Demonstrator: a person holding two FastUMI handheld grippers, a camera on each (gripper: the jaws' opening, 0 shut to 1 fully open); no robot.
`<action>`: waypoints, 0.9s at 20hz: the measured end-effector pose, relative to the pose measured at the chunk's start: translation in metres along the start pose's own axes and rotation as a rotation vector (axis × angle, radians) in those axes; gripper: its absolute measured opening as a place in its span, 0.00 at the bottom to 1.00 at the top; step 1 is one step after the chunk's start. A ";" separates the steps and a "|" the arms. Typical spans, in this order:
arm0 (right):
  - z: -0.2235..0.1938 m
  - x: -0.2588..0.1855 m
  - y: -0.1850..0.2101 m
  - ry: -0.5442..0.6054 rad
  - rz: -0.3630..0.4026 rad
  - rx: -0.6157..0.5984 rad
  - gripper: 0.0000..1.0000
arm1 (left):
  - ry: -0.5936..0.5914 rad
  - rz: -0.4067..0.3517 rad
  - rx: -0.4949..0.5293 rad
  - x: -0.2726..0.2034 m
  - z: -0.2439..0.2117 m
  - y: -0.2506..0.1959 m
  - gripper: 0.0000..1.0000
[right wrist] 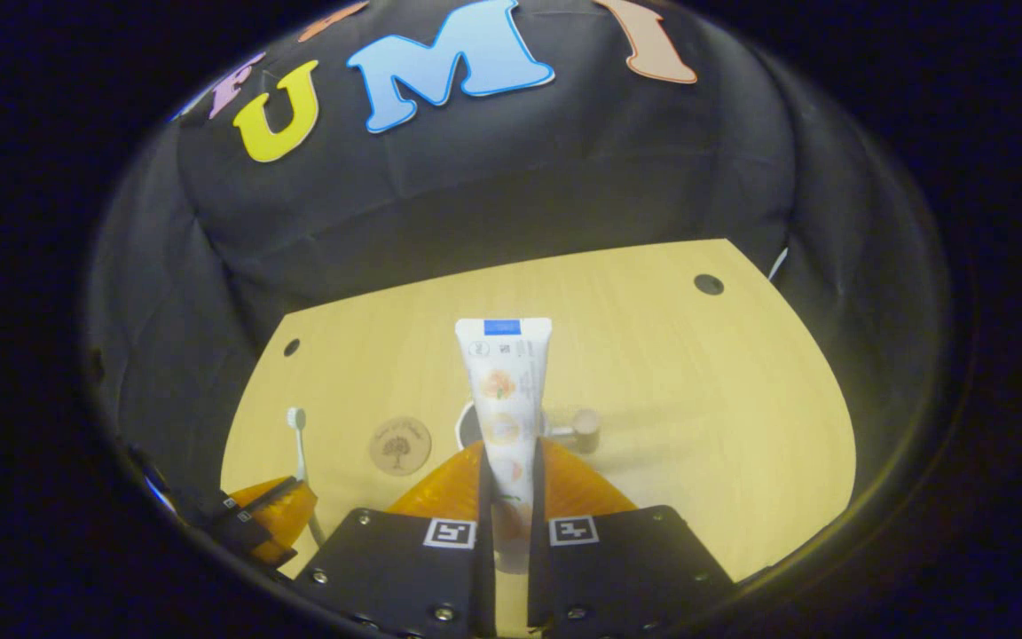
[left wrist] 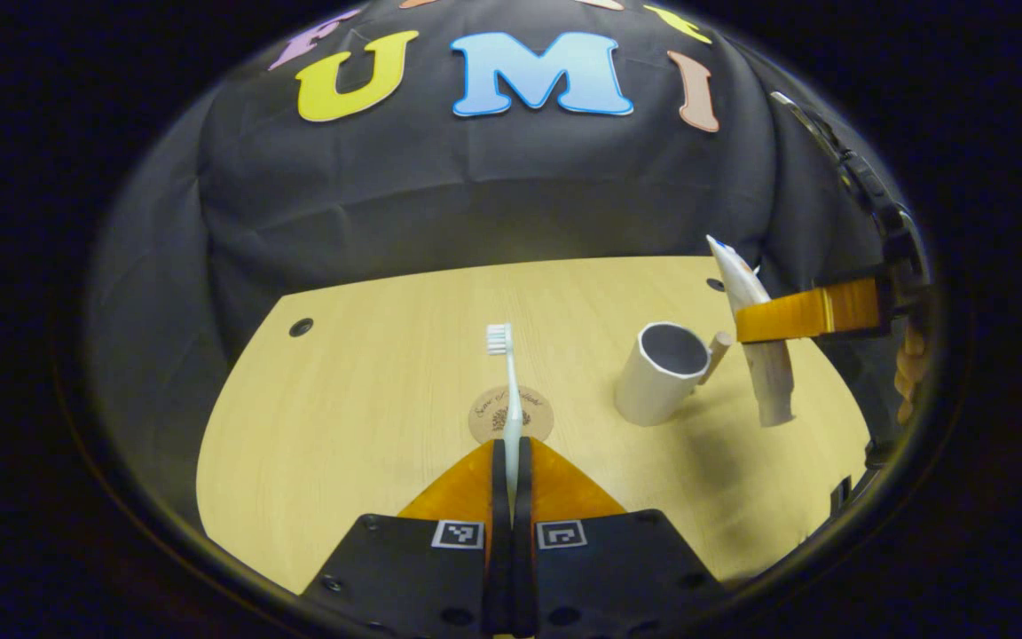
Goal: Put the toothbrush and toothpaste on the desktop into the cup, then pick up the cup and place it on the coaster on the desktop.
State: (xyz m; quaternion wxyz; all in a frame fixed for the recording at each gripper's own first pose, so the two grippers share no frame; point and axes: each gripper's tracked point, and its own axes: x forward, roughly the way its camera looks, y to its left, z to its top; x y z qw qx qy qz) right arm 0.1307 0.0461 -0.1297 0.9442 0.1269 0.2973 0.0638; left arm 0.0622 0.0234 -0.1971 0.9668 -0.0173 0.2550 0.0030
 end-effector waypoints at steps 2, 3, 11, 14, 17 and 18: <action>0.015 0.012 0.007 -0.027 0.021 0.007 0.16 | -0.004 0.009 0.007 -0.002 0.003 0.003 0.08; 0.020 0.019 0.010 -0.037 0.030 0.017 0.16 | -0.005 0.013 0.009 -0.002 0.004 0.006 0.07; 0.059 0.068 0.014 -0.158 0.063 0.094 0.15 | 0.003 0.036 0.004 -0.013 0.006 0.016 0.07; 0.057 0.079 0.014 -0.162 0.060 0.090 0.16 | -0.002 0.045 0.003 -0.020 0.009 0.019 0.07; 0.051 0.087 0.015 -0.167 0.054 0.063 0.15 | -0.022 0.039 0.008 -0.020 0.015 0.018 0.07; 0.049 0.090 0.014 -0.172 0.053 0.065 0.16 | -0.027 0.036 0.014 -0.019 0.018 0.016 0.07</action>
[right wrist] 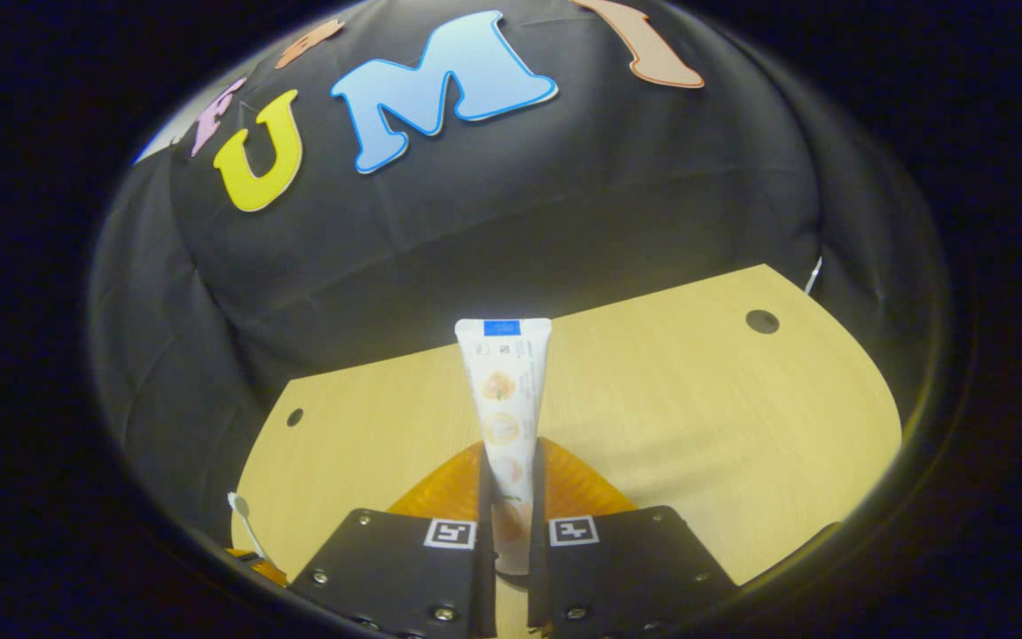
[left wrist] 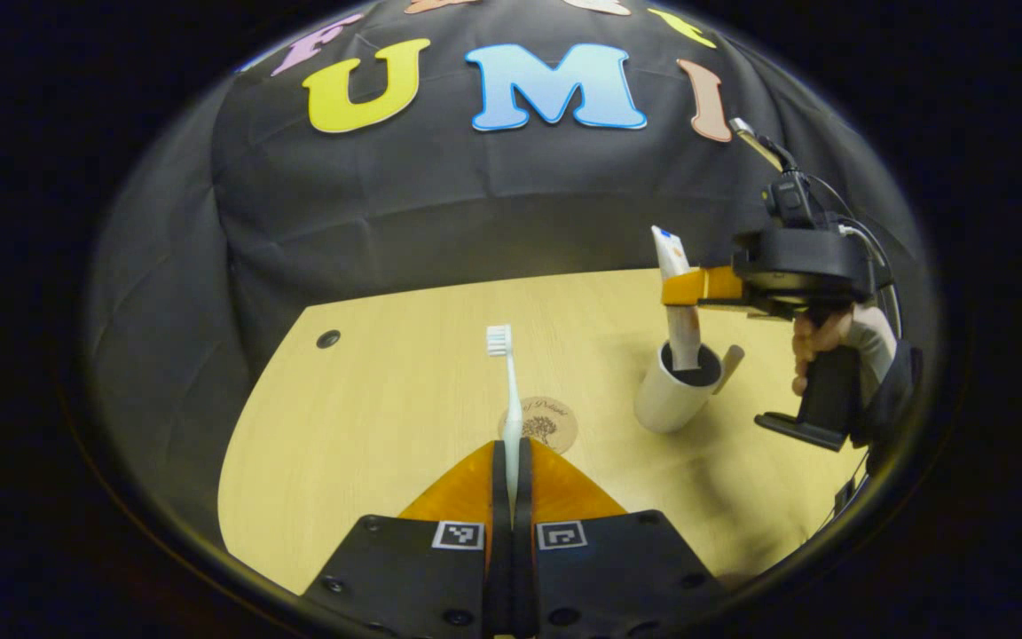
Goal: Put the toothbrush and toothpaste on the desktop into the cup, then pick up the cup and place it on the coaster on the desktop.
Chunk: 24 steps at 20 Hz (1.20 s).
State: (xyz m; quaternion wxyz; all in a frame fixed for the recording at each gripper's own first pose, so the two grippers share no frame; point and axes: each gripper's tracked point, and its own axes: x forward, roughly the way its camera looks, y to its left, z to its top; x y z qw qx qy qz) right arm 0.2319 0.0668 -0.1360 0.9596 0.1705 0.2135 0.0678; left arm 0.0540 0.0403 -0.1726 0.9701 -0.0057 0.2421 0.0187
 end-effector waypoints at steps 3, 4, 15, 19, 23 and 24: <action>-0.008 0.001 -0.002 -0.007 -0.004 0.012 0.15 | -0.007 -0.005 0.011 0.002 0.005 -0.002 0.07; -0.010 0.001 -0.003 -0.007 -0.004 0.011 0.15 | -0.012 -0.007 0.014 0.002 0.008 -0.003 0.07; -0.028 -0.015 -0.008 -0.025 -0.022 -0.025 0.18 | -0.032 -0.027 0.020 -0.002 0.018 -0.012 0.07; -0.031 -0.017 -0.002 -0.028 0.000 -0.032 0.26 | -0.026 -0.024 0.004 -0.004 0.014 -0.009 0.07; -0.045 -0.027 -0.003 0.005 -0.003 -0.055 0.35 | -0.036 -0.025 0.004 -0.004 0.016 -0.011 0.07; -0.044 -0.029 -0.001 0.005 0.005 -0.056 0.45 | -0.043 -0.030 0.004 -0.004 0.018 -0.012 0.07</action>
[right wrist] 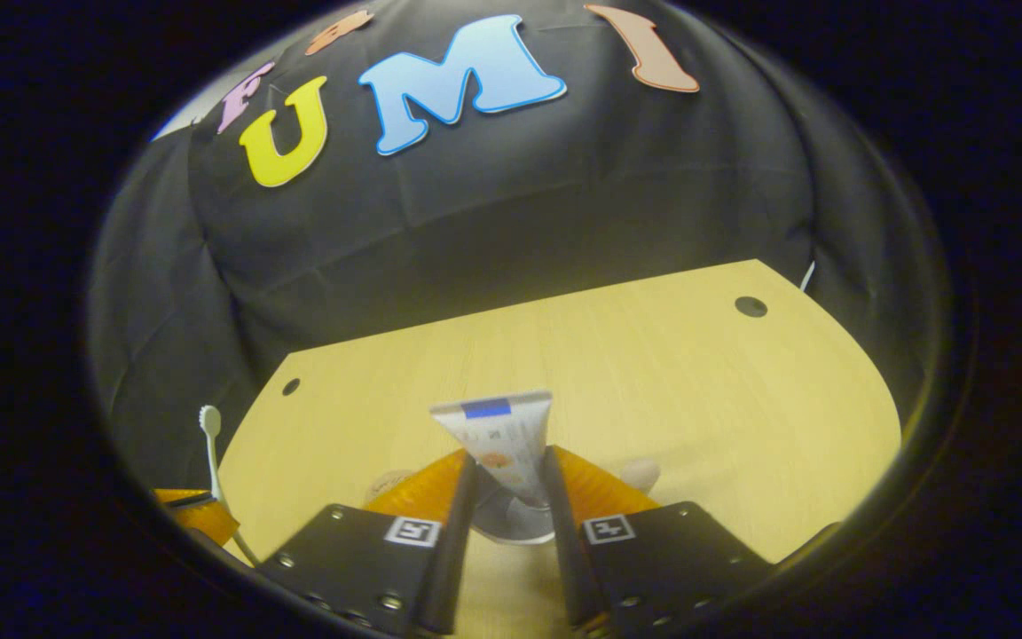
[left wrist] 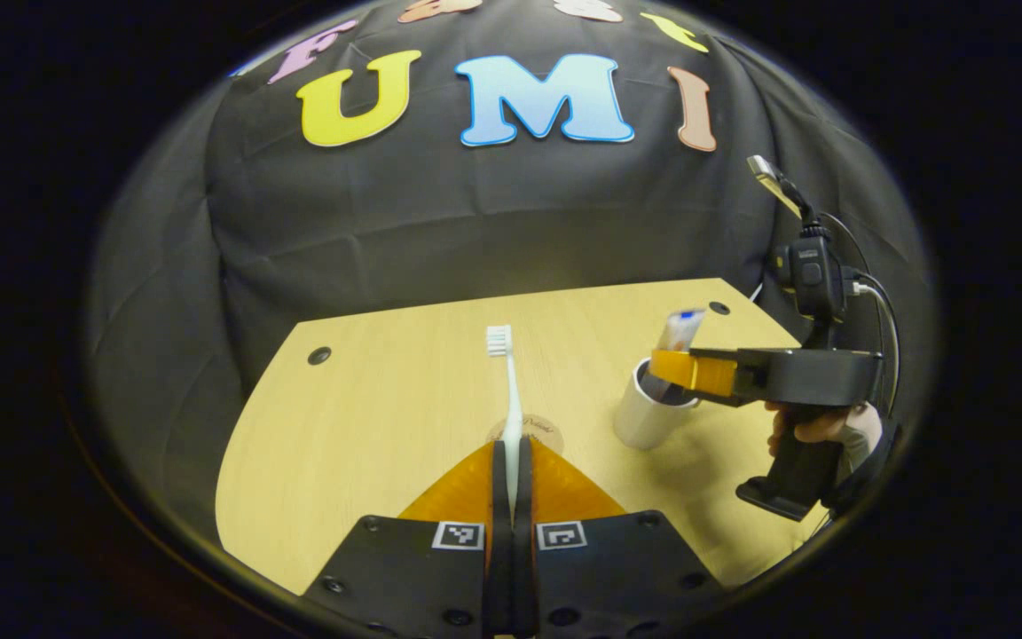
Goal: Put the toothbrush and toothpaste on the desktop into the cup, then pick up the cup and place it on the coaster on the desktop.
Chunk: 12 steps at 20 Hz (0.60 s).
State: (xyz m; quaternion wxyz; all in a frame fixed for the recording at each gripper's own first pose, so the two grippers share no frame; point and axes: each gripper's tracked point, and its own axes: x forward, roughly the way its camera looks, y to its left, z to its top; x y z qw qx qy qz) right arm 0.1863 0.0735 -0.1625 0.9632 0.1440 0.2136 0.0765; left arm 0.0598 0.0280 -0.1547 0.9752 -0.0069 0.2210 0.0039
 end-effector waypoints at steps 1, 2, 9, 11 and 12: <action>-0.001 -0.003 -0.003 -0.001 -0.010 -0.008 0.63 | -0.008 -0.004 0.001 0.000 0.002 -0.002 0.07; 0.000 -0.006 -0.002 -0.002 -0.005 -0.010 0.66 | -0.017 -0.010 0.004 0.002 0.005 -0.006 0.07; 0.012 -0.051 0.000 -0.041 0.016 0.002 0.77 | -0.112 -0.071 0.045 0.011 0.035 -0.038 0.07; 0.010 -0.062 -0.008 -0.039 0.003 0.014 0.77 | -0.153 -0.104 0.071 0.016 0.048 -0.052 0.07; 0.009 -0.067 -0.014 -0.037 -0.009 0.017 0.77 | -0.171 -0.121 0.085 0.021 0.055 -0.062 0.07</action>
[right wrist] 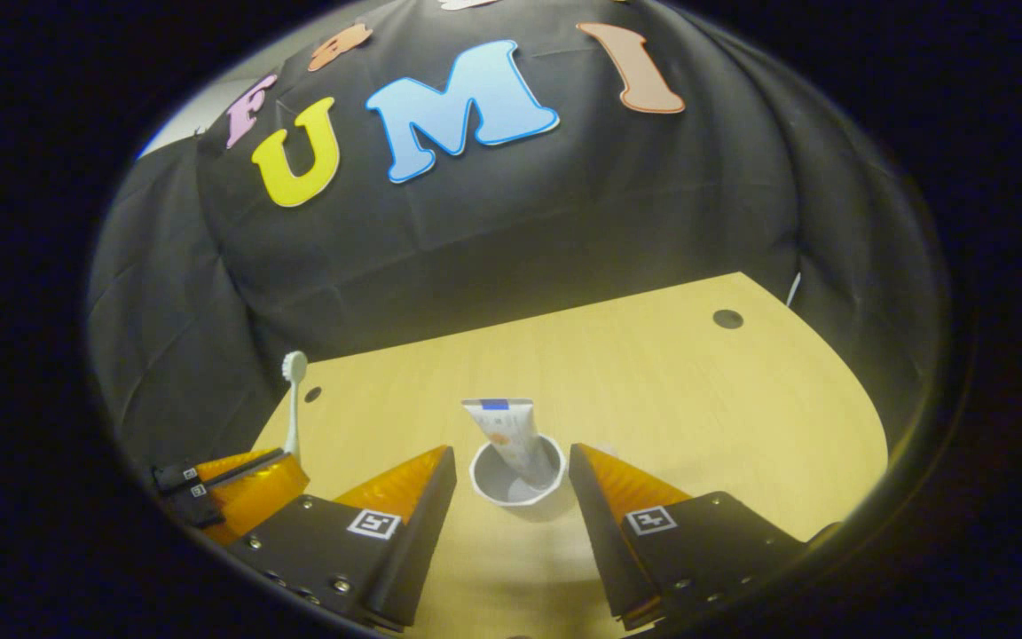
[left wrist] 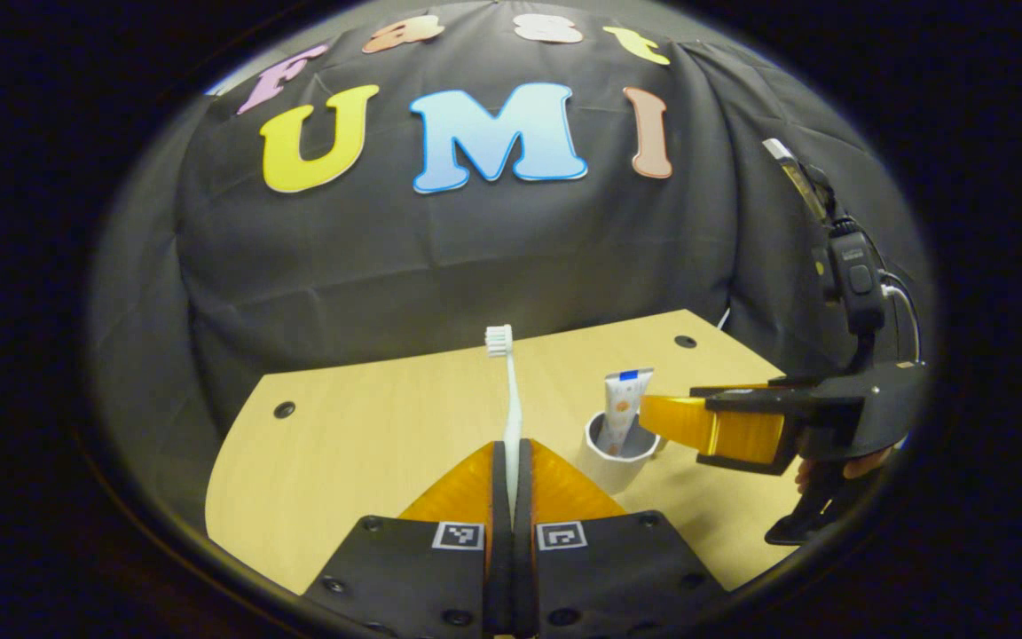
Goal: Put the toothbrush and toothpaste on the desktop into the cup, then pick up the cup and place it on the coaster on the desktop.
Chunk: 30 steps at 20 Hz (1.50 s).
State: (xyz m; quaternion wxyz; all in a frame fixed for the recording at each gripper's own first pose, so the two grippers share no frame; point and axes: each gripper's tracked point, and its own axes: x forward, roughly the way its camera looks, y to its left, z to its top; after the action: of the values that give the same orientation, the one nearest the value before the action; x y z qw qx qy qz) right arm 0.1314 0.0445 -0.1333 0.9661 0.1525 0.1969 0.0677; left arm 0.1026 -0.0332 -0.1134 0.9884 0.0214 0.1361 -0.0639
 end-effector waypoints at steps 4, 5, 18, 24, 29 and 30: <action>-0.013 -0.014 -0.028 0.025 -0.062 0.026 0.77 | -0.066 -0.062 0.035 0.024 0.020 -0.025 0.07; -0.018 -0.018 -0.035 0.033 -0.076 0.040 0.77 | -0.079 -0.079 0.039 0.030 0.025 -0.030 0.07; -0.070 -0.043 -0.101 0.132 -0.222 0.118 0.75 | -0.252 -0.221 0.094 0.079 0.053 -0.099 0.07; -0.087 -0.043 -0.105 0.175 -0.228 0.107 0.76 | -0.338 -0.241 0.075 0.092 0.055 -0.111 0.07; -0.100 -0.044 -0.108 0.200 -0.229 0.101 0.77 | -0.345 -0.217 0.060 0.099 0.038 -0.108 0.07; -0.102 -0.044 -0.108 0.203 -0.229 0.103 0.77 | -0.361 -0.215 0.050 0.099 0.040 -0.108 0.07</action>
State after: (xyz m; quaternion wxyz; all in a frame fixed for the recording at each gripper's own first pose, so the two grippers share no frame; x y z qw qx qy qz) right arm 0.0577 -0.0385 -0.2410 0.9336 0.1705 0.3129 -0.0379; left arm 0.1934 -0.1546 -0.1041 0.9834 0.0198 -0.0431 -0.1752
